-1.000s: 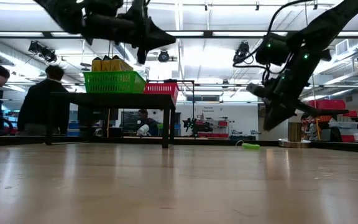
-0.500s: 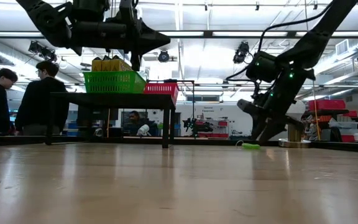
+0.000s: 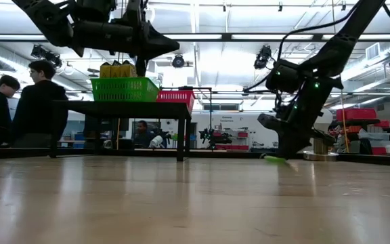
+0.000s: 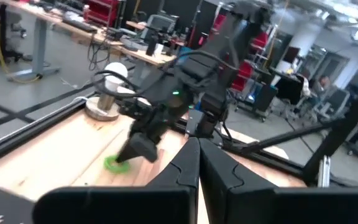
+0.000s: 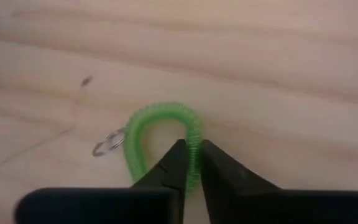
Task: Pick & Place Office Desk Supplies
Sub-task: Put the green spring keychain into the blue bin
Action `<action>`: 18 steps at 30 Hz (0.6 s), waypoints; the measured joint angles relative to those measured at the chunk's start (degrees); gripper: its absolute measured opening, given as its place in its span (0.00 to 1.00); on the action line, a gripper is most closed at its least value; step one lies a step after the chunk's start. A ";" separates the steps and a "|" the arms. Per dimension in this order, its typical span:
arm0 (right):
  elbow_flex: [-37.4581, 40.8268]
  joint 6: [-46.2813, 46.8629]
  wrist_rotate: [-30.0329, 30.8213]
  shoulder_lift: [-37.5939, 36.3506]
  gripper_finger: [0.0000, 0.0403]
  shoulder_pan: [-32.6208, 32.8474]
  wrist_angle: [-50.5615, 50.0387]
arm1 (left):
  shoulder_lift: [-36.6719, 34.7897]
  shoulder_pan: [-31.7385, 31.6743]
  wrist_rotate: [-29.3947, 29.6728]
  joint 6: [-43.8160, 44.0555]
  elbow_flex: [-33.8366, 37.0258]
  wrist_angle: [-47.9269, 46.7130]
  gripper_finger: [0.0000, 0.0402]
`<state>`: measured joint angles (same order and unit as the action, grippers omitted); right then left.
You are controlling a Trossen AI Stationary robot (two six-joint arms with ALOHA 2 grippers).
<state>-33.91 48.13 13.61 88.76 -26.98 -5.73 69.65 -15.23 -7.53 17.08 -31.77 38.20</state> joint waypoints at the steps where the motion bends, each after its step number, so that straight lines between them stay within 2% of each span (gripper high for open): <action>1: -0.14 0.42 -0.82 -0.26 0.09 0.30 -0.28 | -0.07 -0.38 0.00 0.81 0.00 -0.15 0.02; 4: -1.43 0.39 -1.71 -0.89 0.03 1.65 -0.58 | -0.04 -1.63 -0.57 4.37 -0.15 -0.61 0.02; 8: -4.78 -4.04 1.01 -3.10 0.04 4.76 -0.51 | -0.04 -2.87 -2.99 9.70 -1.22 -0.88 0.03; 13: -11.98 -17.90 7.60 -5.77 0.03 11.91 -0.66 | -0.02 -2.77 -1.60 15.63 -3.04 -2.05 0.03; 18: -21.18 -34.25 12.04 -5.98 0.03 18.11 -0.64 | -0.02 -2.77 -1.31 15.80 -6.57 -11.31 0.05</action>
<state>-55.09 13.88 25.65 82.78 -8.88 -6.38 69.63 -18.00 -8.84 32.87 -38.34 26.89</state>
